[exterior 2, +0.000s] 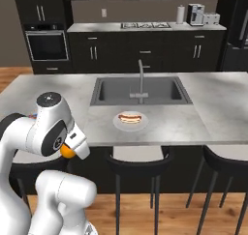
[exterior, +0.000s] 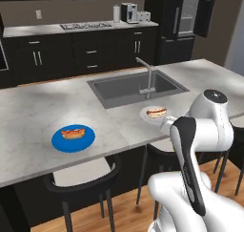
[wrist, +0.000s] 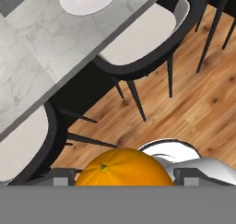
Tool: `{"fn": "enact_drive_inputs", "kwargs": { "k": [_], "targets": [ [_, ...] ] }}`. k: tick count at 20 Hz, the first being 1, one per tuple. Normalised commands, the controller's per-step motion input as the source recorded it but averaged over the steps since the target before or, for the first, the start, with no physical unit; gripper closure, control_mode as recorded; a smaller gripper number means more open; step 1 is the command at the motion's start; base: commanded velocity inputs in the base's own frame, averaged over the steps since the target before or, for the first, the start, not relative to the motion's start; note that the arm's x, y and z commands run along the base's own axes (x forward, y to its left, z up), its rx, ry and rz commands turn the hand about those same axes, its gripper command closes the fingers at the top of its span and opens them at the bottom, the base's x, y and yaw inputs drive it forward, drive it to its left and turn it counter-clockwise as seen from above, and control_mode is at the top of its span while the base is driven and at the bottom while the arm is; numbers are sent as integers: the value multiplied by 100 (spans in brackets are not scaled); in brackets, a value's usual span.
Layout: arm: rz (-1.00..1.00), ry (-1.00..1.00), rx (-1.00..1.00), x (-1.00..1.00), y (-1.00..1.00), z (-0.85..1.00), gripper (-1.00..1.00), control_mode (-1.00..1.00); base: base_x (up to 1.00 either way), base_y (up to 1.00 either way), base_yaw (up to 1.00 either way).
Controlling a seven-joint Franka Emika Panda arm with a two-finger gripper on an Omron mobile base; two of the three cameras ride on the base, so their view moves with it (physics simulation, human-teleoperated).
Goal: Pick up the orange and apple from the fridge and place one fruit on each plate on the dining counter.
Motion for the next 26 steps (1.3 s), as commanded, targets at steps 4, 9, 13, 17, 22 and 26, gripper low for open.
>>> {"fn": "enact_drive_inputs", "kwargs": {
  "k": [4,9,13,17,22,26],
  "targets": [
    [0,0,0,0,0,0,100,100,40,2,0],
    [0,0,0,0,0,0,100,100,42,2,0],
    [0,0,0,0,0,0,100,100,41,1,0],
    [0,0,0,0,0,0,100,100,10,0,0],
    [5,0,0,0,22,15,100,-100,0,0,0],
    [16,-1,0,0,51,5,100,-100,0,0,0]
  ]
}}
